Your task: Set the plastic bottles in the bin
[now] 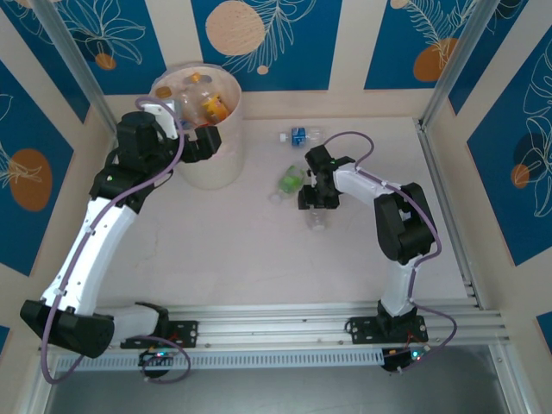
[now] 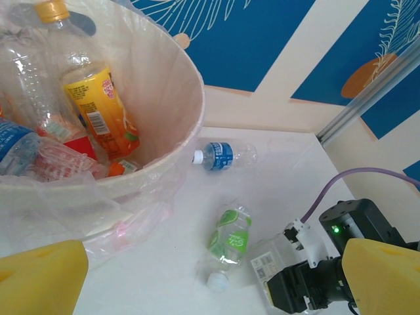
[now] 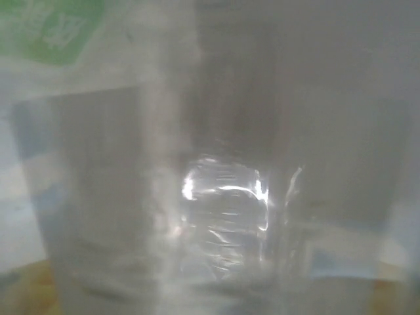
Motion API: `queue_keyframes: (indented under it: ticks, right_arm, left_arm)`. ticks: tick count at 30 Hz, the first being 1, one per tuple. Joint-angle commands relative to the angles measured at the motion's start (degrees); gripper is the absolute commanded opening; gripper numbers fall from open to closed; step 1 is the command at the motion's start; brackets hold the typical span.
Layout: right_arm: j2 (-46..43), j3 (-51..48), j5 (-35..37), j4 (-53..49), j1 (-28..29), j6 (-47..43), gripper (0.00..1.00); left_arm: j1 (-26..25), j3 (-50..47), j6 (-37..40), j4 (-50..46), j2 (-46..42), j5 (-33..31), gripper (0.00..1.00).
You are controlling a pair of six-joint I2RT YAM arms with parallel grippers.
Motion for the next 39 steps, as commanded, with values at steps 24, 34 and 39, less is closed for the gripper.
queue_keyframes:
  ticks: [24, 34, 39]
  right_arm:
    - [-43.0, -16.2, -36.3, 32.9, -5.9, 6.9, 0.49]
    - [-43.2, -18.2, -45.5, 51.6, -5.9, 16.8, 0.49]
    - [-40.0, -16.6, -48.5, 55.5, -5.6, 19.3, 0.5]
  left_arm:
    - [-2.8, -0.9, -7.0, 13.7, 6.5, 24.5, 1.0]
    - [-7.3, 4.6, -9.9, 19.5, 13.1, 35.4, 1.0]
    - [-10.2, 9.6, -9.1, 19.0, 16.6, 38.0, 1.0]
